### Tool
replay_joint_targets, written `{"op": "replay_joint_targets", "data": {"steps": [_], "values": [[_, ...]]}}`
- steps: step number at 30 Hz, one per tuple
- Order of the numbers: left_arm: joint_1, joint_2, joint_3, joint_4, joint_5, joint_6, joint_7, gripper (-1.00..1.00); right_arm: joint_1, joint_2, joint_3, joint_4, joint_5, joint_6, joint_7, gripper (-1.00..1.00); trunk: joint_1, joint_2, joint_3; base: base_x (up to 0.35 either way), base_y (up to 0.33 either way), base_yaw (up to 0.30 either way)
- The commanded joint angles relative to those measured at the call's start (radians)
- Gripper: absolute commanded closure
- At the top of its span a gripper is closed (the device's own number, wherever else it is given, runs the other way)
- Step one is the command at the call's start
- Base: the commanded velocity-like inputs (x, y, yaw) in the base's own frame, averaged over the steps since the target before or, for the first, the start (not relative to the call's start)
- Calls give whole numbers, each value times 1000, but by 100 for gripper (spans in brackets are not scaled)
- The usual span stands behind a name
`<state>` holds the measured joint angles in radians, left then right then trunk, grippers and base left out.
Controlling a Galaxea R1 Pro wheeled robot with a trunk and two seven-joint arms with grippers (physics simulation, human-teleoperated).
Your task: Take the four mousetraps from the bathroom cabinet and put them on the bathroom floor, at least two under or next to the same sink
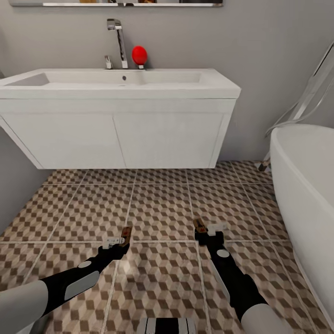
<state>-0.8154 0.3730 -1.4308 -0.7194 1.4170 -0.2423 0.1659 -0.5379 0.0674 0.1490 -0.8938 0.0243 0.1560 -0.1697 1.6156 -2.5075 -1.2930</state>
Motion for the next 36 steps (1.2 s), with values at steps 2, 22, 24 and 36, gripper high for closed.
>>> {"op": "replay_joint_targets", "data": {"steps": [2,22,24,36], "values": [[-2,1,-8,-4,5,-8,6,100,0,-1,3,-2,0,7,-7,100,1,-1,-12,0,0,0],[-2,112,7,-187,4,-10,5,100,0,-10,3,-2,16,-11,-2,100,3,-2,-53,0,0,0],[-2,113,70,-191,3,18,4,100,0,-9,1,-3,41,-29,-2,100,3,-2,-53,0,0,0],[-38,-314,1014,-203,-1025,767,-5,100,-30,12,-2,-166,186,101,2,100,3,-2,-53,0,0,0]]}}
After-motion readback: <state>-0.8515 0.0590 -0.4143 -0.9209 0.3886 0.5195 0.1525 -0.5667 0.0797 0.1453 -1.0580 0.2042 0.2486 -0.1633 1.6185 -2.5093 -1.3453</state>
